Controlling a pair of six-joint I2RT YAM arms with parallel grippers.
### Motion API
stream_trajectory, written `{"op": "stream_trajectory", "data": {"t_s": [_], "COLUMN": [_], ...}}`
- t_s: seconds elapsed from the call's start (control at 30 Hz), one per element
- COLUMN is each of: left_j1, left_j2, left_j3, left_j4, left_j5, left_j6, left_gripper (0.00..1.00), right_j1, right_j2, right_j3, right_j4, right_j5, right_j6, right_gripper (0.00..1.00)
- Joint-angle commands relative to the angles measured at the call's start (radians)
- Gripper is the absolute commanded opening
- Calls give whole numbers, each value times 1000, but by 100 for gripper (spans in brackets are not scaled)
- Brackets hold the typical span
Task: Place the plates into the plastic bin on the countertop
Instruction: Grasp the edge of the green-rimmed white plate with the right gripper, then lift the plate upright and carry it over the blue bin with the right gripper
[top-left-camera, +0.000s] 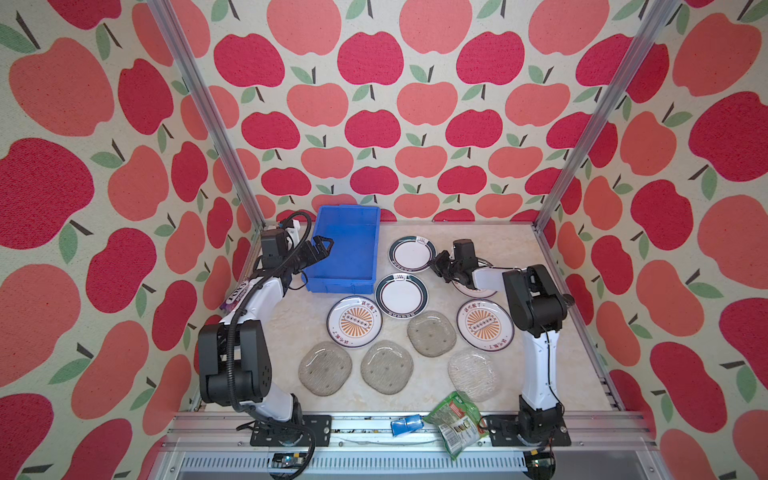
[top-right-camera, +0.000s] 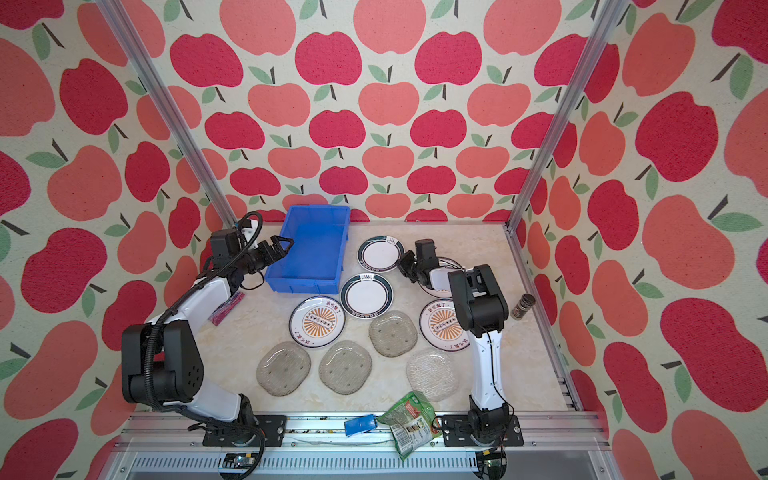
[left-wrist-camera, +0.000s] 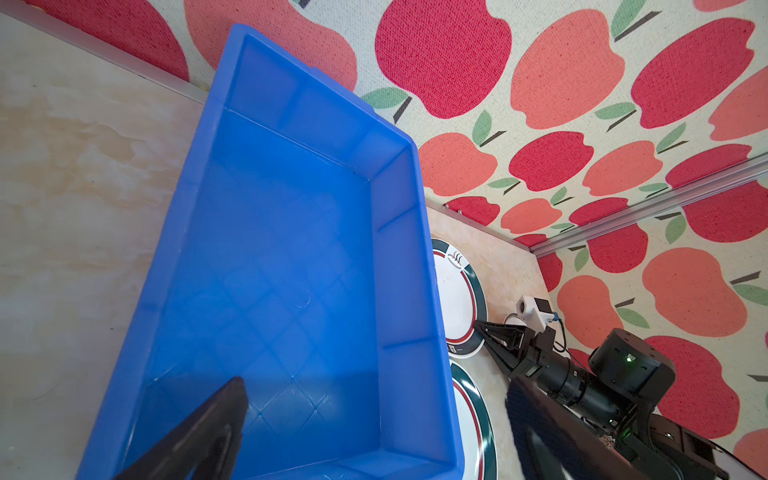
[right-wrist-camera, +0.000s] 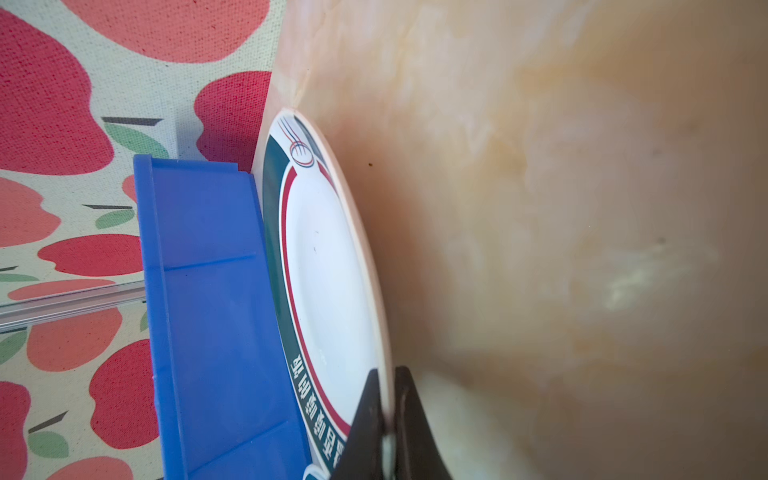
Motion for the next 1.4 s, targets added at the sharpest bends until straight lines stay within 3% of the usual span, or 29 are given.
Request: {"op": "stream_trajectory", "data": {"t_s": [0.0, 0.3, 0.43, 0.57, 1.1, 1.37], "left_j1": [7, 51, 89, 103, 103, 97], "left_j2": [-5, -6, 8, 43, 114, 202], "left_j3": [-12, 36, 40, 27, 27, 76], "left_j4": [16, -113, -139, -95, -34, -39], "left_j5": [-10, -148, -194, -153, -115, -80], "left_j6": [-10, 37, 54, 41, 7, 23], "left_gripper": [99, 100, 99, 98, 96, 88], "right_j1": [-15, -12, 11, 56, 218, 236], "right_j2": [-75, -255, -275, -202, 315, 373], "right_j3": [-41, 43, 153, 333, 1192, 1287], "right_j4": [-31, -114, -181, -262, -636, -659], "right_j5": [57, 87, 70, 4, 35, 39], "right_j6": [-13, -129, -194, -216, -159, -177], "right_gripper": [0, 0, 0, 0, 0, 0]}}
